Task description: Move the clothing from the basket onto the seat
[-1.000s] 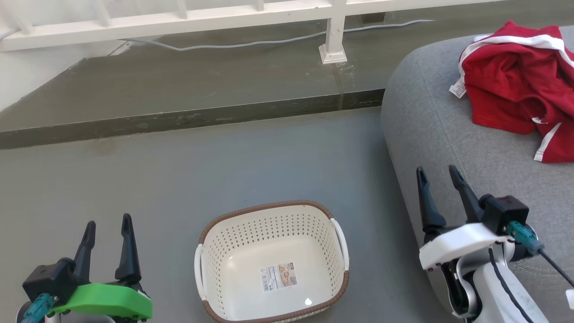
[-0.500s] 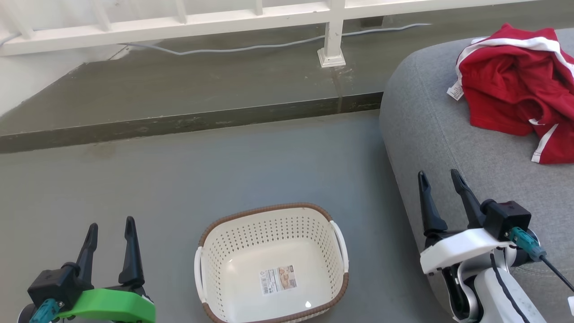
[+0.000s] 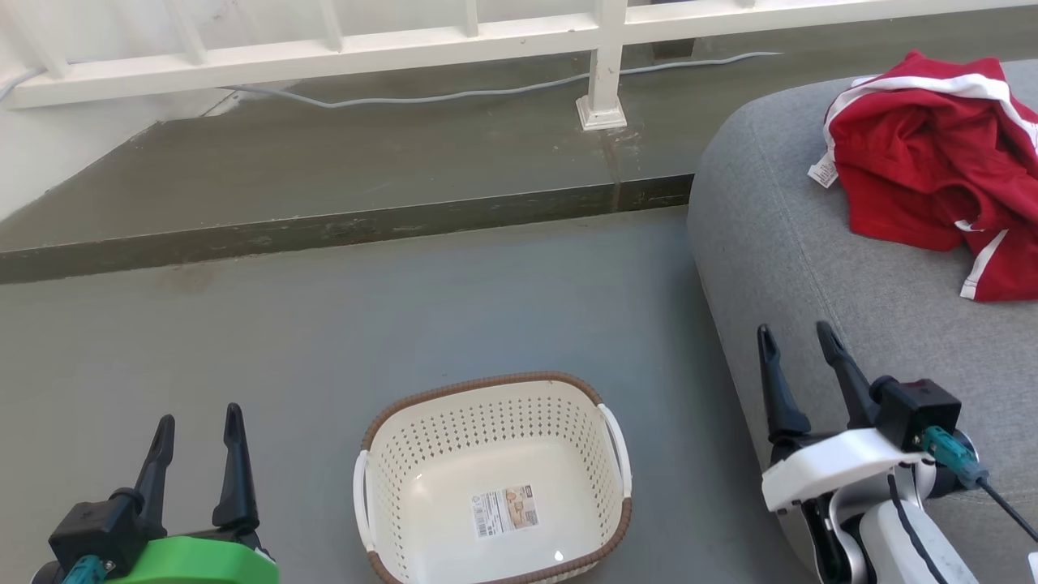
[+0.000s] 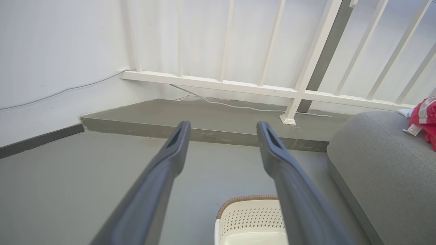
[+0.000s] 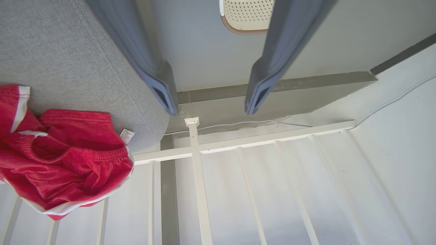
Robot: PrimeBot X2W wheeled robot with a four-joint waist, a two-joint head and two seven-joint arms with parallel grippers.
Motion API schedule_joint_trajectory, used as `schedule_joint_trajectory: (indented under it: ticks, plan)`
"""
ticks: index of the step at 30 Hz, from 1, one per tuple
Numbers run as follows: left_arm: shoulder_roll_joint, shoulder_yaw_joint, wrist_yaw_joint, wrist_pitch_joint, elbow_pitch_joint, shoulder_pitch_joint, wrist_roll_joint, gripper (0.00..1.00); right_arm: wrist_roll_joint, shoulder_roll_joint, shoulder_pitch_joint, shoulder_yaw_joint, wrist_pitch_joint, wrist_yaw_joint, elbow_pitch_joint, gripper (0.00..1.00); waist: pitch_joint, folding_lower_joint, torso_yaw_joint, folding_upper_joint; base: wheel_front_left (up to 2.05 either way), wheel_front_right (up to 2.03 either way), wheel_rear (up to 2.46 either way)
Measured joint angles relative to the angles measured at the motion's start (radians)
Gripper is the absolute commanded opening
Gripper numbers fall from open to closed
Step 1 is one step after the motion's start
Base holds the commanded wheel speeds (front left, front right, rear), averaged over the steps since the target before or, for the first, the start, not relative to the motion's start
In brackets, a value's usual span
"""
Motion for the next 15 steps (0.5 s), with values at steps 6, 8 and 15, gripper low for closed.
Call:
schedule_joint_trajectory:
  ticks: [6,8,15]
  plan:
    - [-0.006,0.003,-0.003,0.0,-0.004,0.002,0.001,1.0,-0.001,0.002,0.008,-0.002,0.0,0.0,-0.007,1.0,0.001,0.0,0.0,0.0,0.0,0.0,0.0]
    - [-0.009,0.005,-0.003,0.0,-0.005,0.002,0.004,1.0,-0.001,0.002,0.008,-0.003,0.0,0.0,-0.01,1.0,0.001,0.0,0.0,0.0,0.0,0.0,0.0]
    - [-0.037,-0.002,-0.012,0.004,0.018,0.004,0.015,0.0,0.0,0.008,0.016,-0.004,0.002,0.001,0.018,0.0,0.004,0.0,0.0,0.0,0.0,0.0,0.0]
